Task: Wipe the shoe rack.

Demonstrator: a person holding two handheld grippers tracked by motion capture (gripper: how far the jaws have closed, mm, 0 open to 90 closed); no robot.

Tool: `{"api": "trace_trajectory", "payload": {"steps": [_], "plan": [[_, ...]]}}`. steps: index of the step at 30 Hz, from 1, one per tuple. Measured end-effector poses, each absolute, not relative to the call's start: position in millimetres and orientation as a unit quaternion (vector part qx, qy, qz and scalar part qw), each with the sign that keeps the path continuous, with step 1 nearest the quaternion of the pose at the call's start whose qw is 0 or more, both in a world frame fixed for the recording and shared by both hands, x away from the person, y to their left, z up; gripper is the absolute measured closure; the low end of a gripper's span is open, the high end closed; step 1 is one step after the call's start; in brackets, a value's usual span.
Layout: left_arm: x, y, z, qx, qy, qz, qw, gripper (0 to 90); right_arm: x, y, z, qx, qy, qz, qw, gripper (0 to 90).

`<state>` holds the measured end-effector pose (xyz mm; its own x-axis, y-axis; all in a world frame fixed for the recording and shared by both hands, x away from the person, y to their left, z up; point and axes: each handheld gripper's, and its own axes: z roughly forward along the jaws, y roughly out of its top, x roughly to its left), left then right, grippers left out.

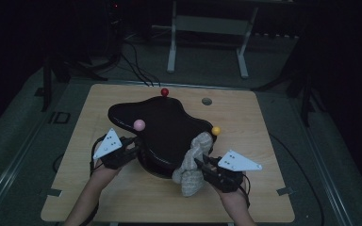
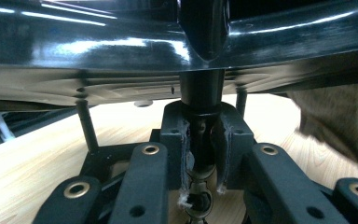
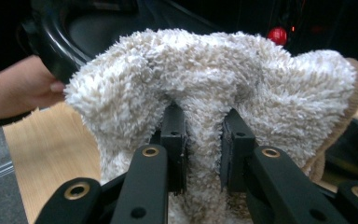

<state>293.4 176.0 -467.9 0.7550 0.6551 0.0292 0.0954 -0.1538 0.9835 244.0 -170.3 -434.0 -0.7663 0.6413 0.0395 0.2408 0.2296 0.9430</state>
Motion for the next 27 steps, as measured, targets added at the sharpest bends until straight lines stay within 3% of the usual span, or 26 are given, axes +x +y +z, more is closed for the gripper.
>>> {"api": "trace_trajectory", "payload": {"steps": [9,15,27], "plan": [[294,176,-468,0.723,0.257,0.232,0.597,75.2,254,-178,-427,0.298,0.762,0.540,0.198,74.7],[294,176,-468,0.722,0.257,0.232,0.599,75.2,258,-177,-447,0.313,0.766,0.528,0.194,75.0],[295,177,-469,0.721,0.258,0.230,0.600,75.2,265,-179,-454,0.327,0.763,0.518,0.208,75.0]]}}
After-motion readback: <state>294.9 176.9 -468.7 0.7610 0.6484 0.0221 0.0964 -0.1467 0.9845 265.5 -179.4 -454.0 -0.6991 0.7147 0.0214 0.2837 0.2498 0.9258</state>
